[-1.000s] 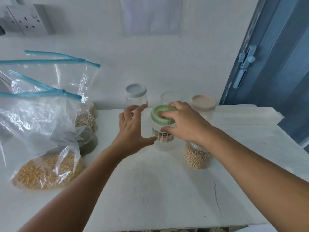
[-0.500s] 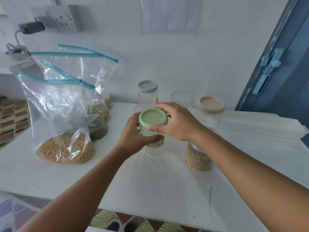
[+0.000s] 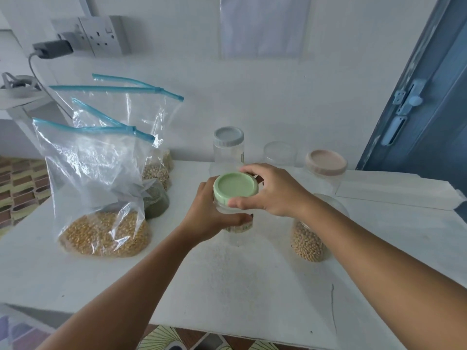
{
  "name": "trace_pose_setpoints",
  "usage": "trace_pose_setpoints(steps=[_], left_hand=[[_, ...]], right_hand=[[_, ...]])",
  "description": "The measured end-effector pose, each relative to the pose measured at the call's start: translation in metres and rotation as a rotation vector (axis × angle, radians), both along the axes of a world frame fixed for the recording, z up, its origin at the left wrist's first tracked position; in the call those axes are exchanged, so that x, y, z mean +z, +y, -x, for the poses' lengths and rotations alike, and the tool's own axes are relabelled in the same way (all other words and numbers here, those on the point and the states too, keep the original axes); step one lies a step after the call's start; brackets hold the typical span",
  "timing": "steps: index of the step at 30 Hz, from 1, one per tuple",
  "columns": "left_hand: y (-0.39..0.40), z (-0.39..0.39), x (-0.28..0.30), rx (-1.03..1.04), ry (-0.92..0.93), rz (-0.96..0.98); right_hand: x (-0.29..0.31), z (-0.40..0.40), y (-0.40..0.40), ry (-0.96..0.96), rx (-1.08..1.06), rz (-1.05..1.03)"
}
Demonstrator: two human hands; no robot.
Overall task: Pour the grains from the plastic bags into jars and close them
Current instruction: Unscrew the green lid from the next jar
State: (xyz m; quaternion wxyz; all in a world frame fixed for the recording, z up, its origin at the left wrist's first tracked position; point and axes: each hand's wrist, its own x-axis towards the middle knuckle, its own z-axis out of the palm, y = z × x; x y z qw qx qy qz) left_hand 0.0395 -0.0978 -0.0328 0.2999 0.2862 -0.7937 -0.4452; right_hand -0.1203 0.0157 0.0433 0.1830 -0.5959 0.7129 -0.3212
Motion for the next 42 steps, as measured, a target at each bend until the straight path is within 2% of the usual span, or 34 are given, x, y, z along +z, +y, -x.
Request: trace_pose_setpoints(steps=[9,12,18,32,37,42], left_hand=[[0.003,-0.008,0.025,-0.181,0.082,-0.087],[0.014,-0.008,0.036,-0.246,0.087,-0.036],[0.013,-0.006,0.033,-0.215,0.116,-0.052],[0.023,-0.009,0.046,-0.272,0.118,-0.089],[0.021,-0.007,0.043,-0.231,0.064,-0.086],[0.022,-0.007,0.039,-0.191,0.084,-0.082]], right_hand=[[0.016,-0.002,-0.003,0.010,0.000,-0.113],[0.013,-0.005,-0.007,0.102,-0.056,-0.113],[0.007,-0.009,-0.014,0.216,-0.084,-0.086],[0.007,-0.001,-0.015,0.160,-0.036,-0.087],[0.009,-0.003,-0.016,0.322,-0.074,-0.140],[0.002,-0.006,-0.017,0.305,-0.077,-0.057]])
